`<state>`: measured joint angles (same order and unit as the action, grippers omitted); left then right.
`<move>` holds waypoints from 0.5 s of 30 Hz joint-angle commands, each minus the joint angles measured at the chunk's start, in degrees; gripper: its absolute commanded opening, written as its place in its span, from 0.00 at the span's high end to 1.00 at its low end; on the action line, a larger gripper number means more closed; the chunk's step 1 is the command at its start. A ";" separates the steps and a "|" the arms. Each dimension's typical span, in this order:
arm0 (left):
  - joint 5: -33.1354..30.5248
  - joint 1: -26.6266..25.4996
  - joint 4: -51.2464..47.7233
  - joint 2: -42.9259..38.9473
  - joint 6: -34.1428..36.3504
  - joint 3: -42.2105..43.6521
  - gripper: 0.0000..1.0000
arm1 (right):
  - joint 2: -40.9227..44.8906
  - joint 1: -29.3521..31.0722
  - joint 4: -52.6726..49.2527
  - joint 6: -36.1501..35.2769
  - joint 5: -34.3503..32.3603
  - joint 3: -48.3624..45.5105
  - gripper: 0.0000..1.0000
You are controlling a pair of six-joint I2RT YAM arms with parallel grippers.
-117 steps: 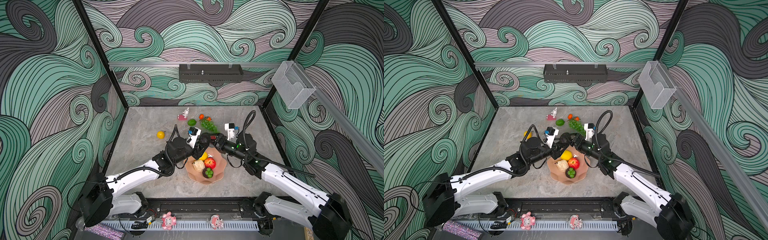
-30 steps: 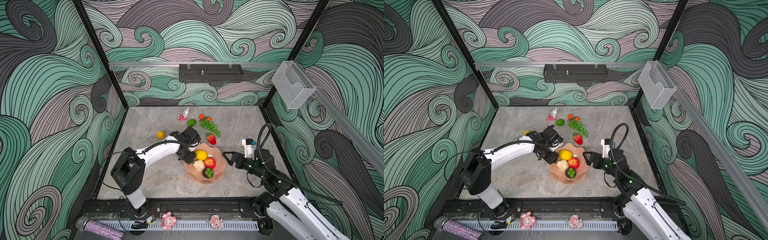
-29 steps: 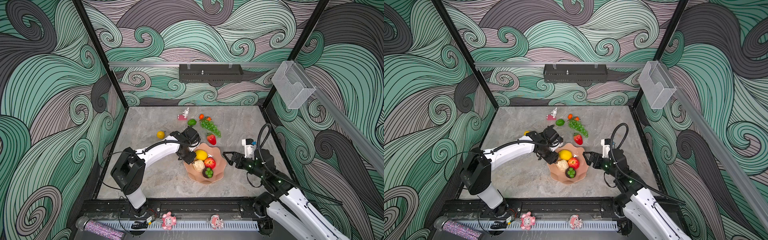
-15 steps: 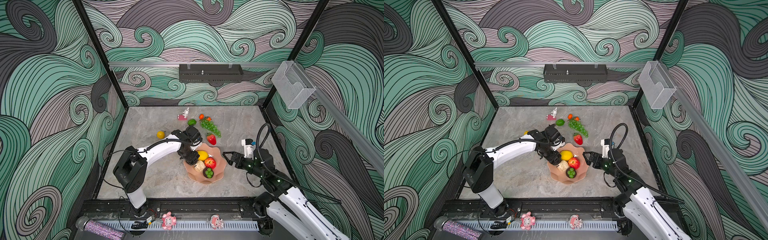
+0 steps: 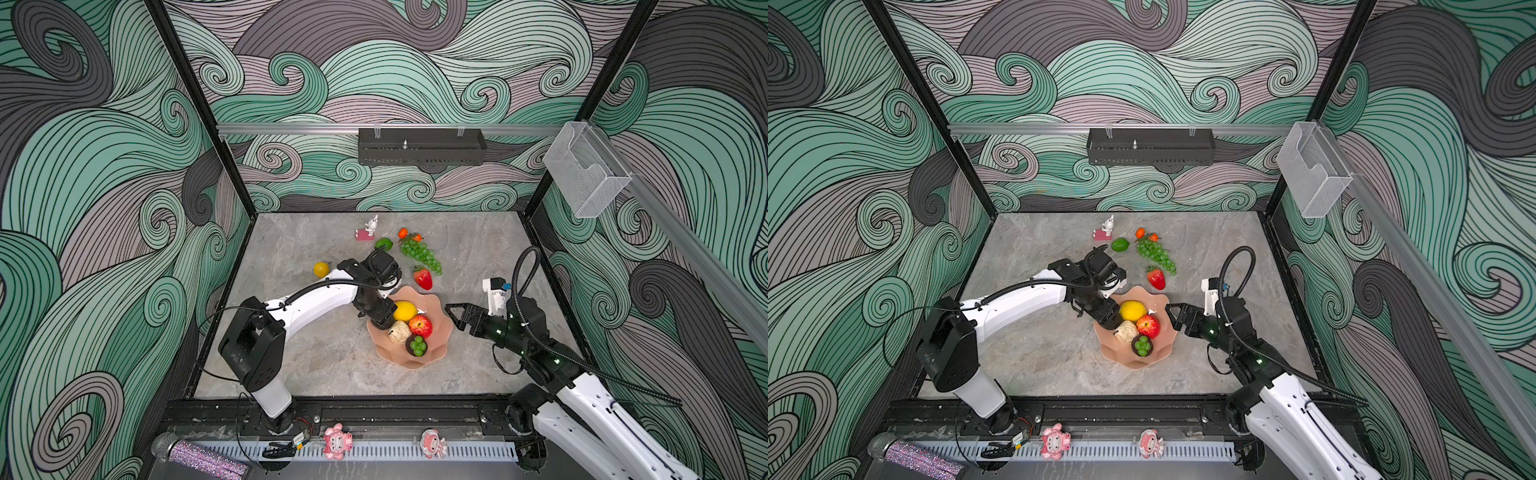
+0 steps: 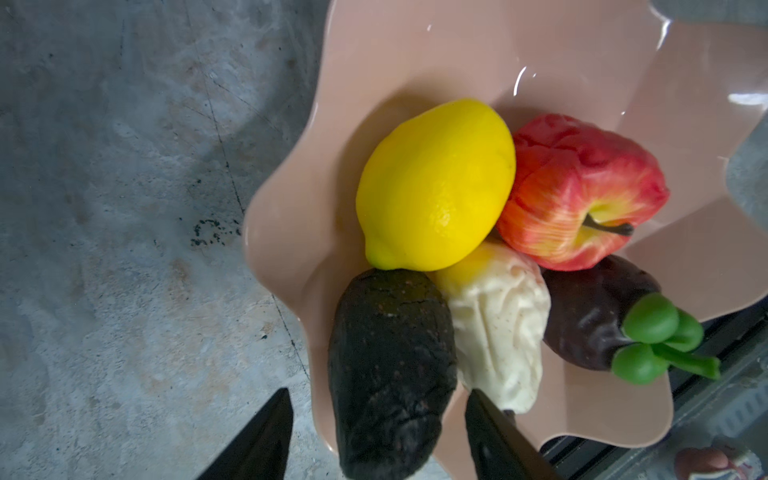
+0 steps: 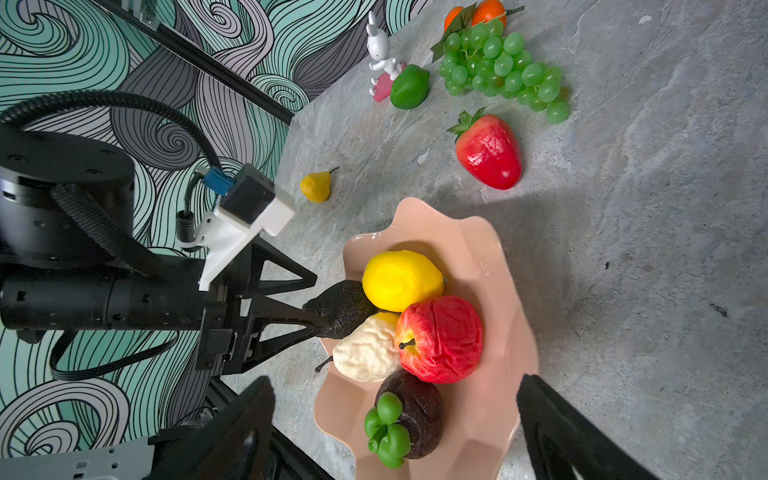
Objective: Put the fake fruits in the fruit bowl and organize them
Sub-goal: 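Reach the left gripper to the green lime near the grapes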
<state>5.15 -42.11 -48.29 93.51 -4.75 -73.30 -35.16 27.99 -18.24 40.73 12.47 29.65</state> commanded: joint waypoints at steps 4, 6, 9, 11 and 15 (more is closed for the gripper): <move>-4.52 1.33 3.58 -6.54 -2.58 0.41 0.29 | 0.18 -0.25 -1.51 -0.64 0.08 1.27 0.08; -6.87 2.98 6.08 -7.84 -4.40 0.29 0.29 | 0.43 -0.27 -2.05 -1.13 -0.41 1.83 0.08; -11.15 5.99 11.43 -8.76 -8.34 -0.13 0.27 | 0.53 -0.30 -2.81 -1.84 -1.51 2.79 0.08; -11.41 9.03 12.79 -7.39 -10.89 -1.88 0.26 | 0.43 -0.31 -3.93 -2.06 -1.69 3.31 0.08; -9.77 14.22 14.06 -2.22 -14.66 -5.86 0.26 | 1.11 -0.30 -4.47 -1.80 -1.32 4.00 0.08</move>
<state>-3.40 -30.33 -37.43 88.12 -14.76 -75.92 -34.89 27.99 -21.43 39.70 11.92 31.83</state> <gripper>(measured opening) 0.738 0.923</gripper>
